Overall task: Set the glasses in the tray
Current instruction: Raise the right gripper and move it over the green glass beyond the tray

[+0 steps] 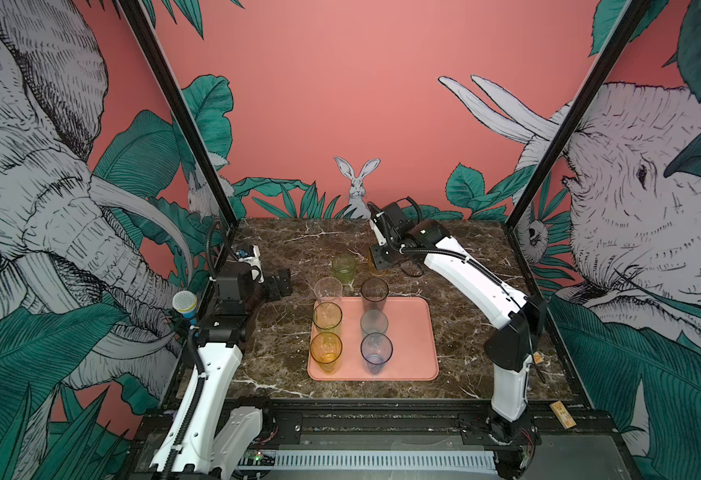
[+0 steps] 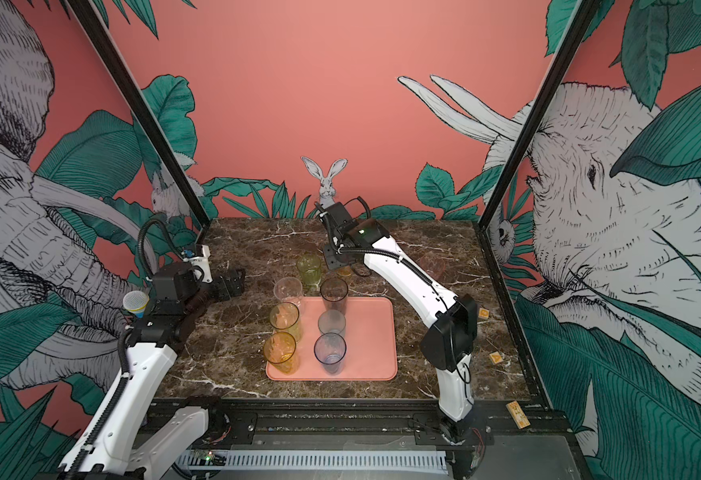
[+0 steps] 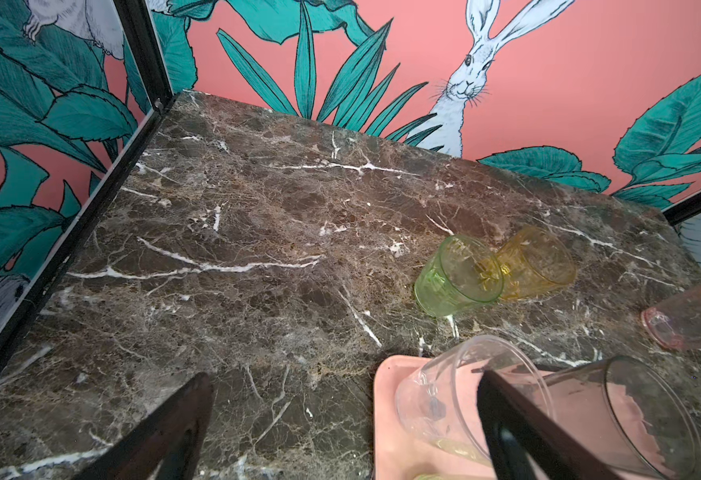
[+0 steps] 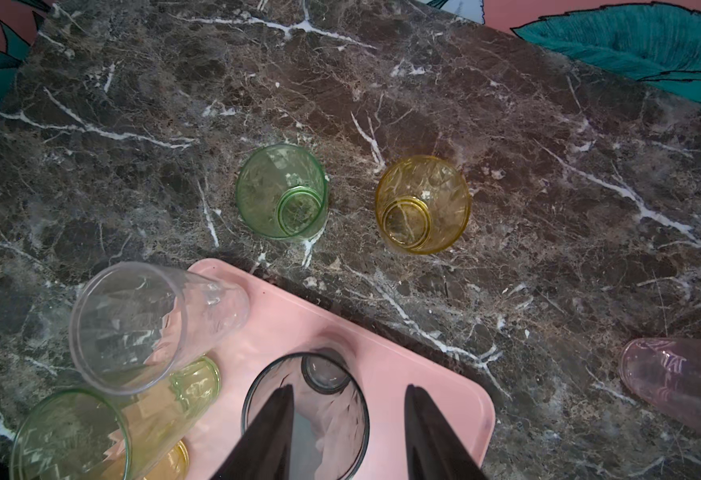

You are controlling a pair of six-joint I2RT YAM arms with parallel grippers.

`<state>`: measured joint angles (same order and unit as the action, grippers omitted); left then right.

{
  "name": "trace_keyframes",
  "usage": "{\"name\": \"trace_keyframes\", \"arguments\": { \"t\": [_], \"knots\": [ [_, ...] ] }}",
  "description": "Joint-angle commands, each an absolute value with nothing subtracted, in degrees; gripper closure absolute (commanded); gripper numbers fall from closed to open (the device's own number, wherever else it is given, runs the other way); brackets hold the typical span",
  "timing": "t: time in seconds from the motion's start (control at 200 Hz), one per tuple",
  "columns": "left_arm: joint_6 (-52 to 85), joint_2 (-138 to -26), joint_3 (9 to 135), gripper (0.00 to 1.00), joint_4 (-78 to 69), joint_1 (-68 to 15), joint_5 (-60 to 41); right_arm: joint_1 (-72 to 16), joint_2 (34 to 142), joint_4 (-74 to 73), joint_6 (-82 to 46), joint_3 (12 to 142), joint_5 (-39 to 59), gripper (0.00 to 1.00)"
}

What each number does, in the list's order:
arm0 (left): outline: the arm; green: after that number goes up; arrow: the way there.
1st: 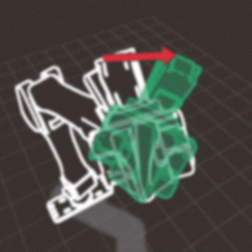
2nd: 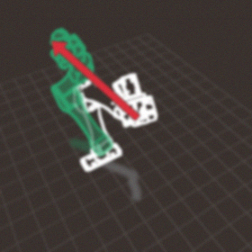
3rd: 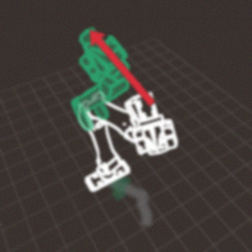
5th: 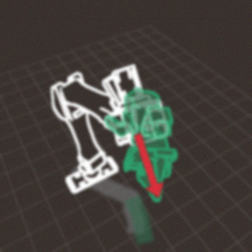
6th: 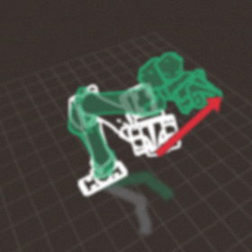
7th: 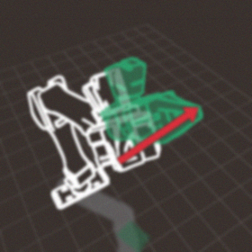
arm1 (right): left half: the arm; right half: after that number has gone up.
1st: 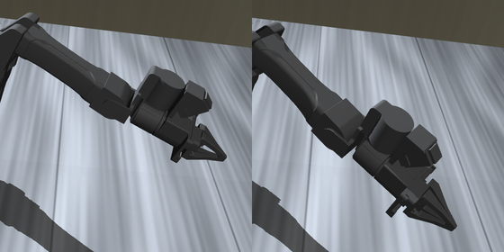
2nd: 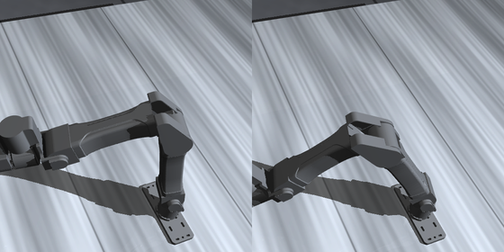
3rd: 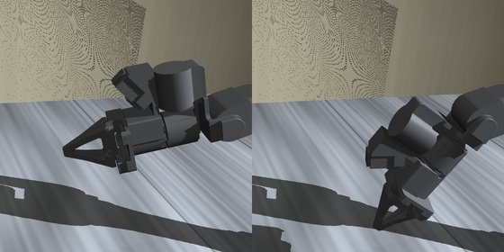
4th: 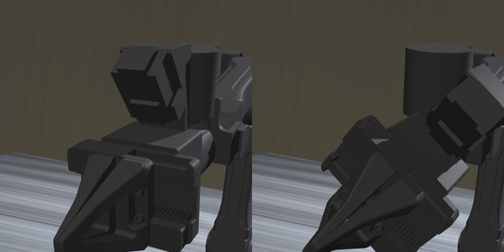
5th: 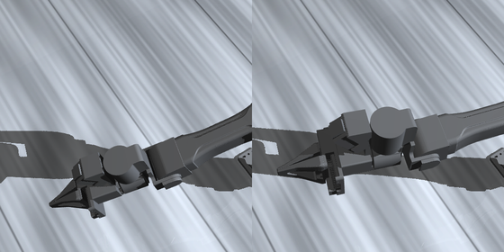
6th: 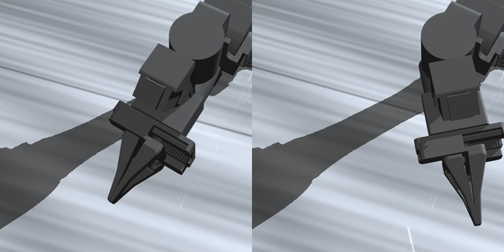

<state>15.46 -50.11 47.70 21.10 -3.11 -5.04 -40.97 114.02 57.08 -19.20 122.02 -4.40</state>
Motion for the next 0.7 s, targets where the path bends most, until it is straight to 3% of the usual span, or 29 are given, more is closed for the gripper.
{"name": "trace_keyframes", "arguments": {
  "t": [0.0,0.3,0.695],
  "knots": [
    [15.91,-48.72,46.52,0.0,22.94,-3.21,-5.76,-39.85,117.7,59.78,-16.52,128.19,-2.67,0.54],
    [15.04,-48.58,46.31,0.0,23.9,-3.21,-6.06,-38.76,128.91,62.33,-16.05,141.53,0.14,0.53],
    [13.98,-48.21,45.49,0.0,23.93,-3.15,-5.97,-38.76,136.78,58.96,-18.12,145.54,3.15,0.54]
  ]
}}
